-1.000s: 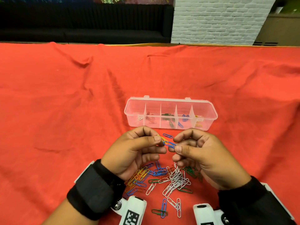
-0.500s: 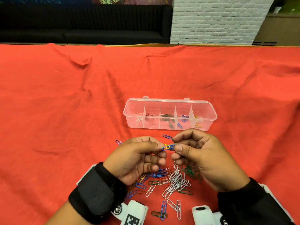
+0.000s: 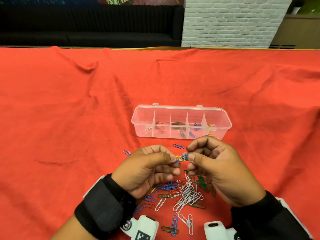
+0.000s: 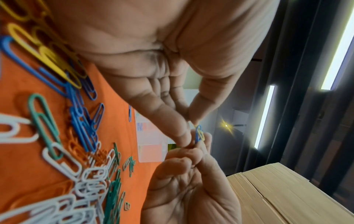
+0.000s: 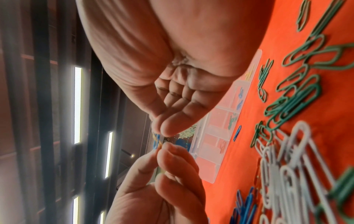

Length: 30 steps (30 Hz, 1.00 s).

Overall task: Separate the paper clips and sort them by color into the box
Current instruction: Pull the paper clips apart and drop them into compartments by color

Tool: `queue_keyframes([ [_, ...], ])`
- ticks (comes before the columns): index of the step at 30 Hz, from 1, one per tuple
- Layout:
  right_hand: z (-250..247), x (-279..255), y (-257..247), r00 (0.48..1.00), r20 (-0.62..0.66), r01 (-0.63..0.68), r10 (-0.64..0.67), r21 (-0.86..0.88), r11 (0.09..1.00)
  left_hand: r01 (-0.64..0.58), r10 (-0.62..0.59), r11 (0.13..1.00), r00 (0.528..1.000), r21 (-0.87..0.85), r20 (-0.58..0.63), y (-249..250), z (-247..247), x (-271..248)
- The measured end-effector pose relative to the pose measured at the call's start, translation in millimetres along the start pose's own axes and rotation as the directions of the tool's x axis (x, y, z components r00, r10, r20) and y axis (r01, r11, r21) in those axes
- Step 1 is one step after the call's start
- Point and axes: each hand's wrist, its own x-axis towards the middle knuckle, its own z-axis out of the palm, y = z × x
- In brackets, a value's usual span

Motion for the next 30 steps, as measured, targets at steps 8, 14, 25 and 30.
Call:
queue_keyframes([
  [8,5.2,-1.6,-0.6,1.000,0.025,-0.004,0.006,-0.058,0.998,0.056,-0.055,0.998,0.998,-0.027,0.024,-0.3,-0.8,-1.6],
  [14,5.3,-1.3,-1.9,1.000,0.000,-0.013,0.013,-0.146,0.989,0.064,-0.064,0.998,0.998,0.001,-0.007,-2.2,2.3,-0.4],
  [25,6.3,-10.2,-5.6,0.978,0.173,0.140,-0.112,-0.159,0.977,0.379,-0.362,0.925,0.904,-0.036,0.226,0.4,-1.6,-2.9],
  [30,6.3,-11.1,-6.4,0.969,0.162,0.204,-0.186,-0.103,0.974,0.379,-0.354,0.924,0.895,-0.043,0.273,-3.4,-2.1,-2.8],
])
